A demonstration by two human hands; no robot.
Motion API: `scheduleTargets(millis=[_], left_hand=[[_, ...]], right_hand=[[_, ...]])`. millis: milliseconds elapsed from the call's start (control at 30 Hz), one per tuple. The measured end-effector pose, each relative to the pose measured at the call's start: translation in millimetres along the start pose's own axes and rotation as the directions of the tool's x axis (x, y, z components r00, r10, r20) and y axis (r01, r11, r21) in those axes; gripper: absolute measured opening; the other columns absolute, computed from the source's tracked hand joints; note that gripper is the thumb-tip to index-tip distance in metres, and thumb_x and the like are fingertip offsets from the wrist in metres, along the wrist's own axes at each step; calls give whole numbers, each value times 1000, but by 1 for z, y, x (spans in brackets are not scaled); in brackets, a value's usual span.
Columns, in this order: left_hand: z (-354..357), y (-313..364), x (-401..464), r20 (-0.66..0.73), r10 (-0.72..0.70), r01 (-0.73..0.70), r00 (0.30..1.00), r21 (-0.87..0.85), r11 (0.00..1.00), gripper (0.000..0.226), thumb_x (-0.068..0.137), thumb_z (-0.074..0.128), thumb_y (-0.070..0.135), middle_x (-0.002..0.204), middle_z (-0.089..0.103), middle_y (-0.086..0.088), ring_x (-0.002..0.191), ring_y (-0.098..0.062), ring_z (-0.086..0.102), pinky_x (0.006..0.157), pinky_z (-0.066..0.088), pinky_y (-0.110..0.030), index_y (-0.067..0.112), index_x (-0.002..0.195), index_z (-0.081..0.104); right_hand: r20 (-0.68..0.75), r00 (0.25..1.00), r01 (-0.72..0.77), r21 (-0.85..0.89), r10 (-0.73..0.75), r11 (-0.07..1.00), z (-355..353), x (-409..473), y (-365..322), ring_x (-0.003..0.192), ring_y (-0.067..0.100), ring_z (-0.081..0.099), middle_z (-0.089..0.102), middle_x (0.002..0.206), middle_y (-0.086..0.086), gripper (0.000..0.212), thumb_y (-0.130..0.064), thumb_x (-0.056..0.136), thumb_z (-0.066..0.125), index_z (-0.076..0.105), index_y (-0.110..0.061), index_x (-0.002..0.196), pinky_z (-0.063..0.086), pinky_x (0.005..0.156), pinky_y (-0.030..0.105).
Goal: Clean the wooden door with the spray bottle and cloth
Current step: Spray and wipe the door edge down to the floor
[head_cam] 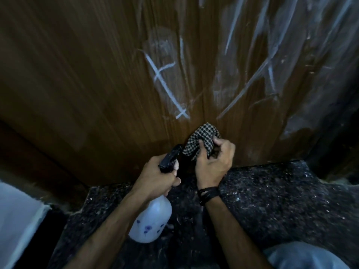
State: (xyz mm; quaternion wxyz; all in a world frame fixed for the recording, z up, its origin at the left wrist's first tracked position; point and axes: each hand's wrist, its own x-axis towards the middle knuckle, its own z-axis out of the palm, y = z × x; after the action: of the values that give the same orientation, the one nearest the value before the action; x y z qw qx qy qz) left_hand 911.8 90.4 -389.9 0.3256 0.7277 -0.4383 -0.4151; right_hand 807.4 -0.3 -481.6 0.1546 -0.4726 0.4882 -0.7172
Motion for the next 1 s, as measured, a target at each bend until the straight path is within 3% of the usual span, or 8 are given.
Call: scheduleTargets(millis=[133,200,267,467,600,733,867,1000], left_hand=[[-12,13,-2,3,59,-59,998,-34,998,28,86,59,-13,52,48,6,43,-12,43,49,40,-27,14,78,53],[-17,24,-5,12,109,-109,994,-52,993,27,85,59,-13,53,48,5,43,-12,43,48,40,-26,13,79,54],[-22,35,-7,22,153,-152,988,-71,986,27,84,60,-13,59,50,0,44,-13,43,49,39,-26,13,79,55],[-35,53,-10,23,247,-243,969,-125,962,29,82,60,-15,64,51,-1,44,-16,42,48,38,-27,14,80,55],[-44,53,-8,-19,239,-239,971,-162,957,28,84,58,-15,60,49,1,42,-14,41,46,37,-26,13,81,55],[-45,52,-9,-56,198,-205,979,-198,959,28,85,58,-14,58,48,-2,40,-11,40,45,37,-25,13,79,56],[-49,46,-15,-46,179,-184,983,-181,966,30,84,58,-16,62,48,-4,41,-10,42,45,38,-26,13,79,54],[-57,45,-19,-19,208,-207,978,-191,959,28,84,60,-16,77,51,-9,44,-11,43,46,40,-27,12,86,55]], right_hand=[[109,990,92,-13,-90,996,-1,-1,-3,91,8,53,52,101,5,25,5,77,81,62,-2,92,52,69,24],[145,975,170,-11,-166,985,-1,5,-10,89,13,55,53,98,8,25,12,74,78,63,-1,90,49,76,16],[128,967,223,-15,-219,975,2,19,-28,88,18,55,53,97,11,24,15,73,73,63,1,90,41,82,10],[34,923,384,12,-384,923,24,67,-93,87,23,57,54,95,15,13,9,80,71,64,3,89,42,82,15],[281,829,494,38,-483,869,20,49,-66,86,24,56,52,98,14,16,7,79,70,64,1,92,53,75,29],[459,800,430,8,-385,903,11,23,-40,91,21,58,52,103,7,35,13,68,71,64,-4,98,56,67,41],[193,930,313,25,-312,949,15,37,-67,93,12,53,53,98,10,32,19,66,71,65,3,93,45,87,15],[64,916,396,13,-396,918,23,68,-92,88,23,56,53,95,15,21,12,74,72,65,4,92,46,82,19]])
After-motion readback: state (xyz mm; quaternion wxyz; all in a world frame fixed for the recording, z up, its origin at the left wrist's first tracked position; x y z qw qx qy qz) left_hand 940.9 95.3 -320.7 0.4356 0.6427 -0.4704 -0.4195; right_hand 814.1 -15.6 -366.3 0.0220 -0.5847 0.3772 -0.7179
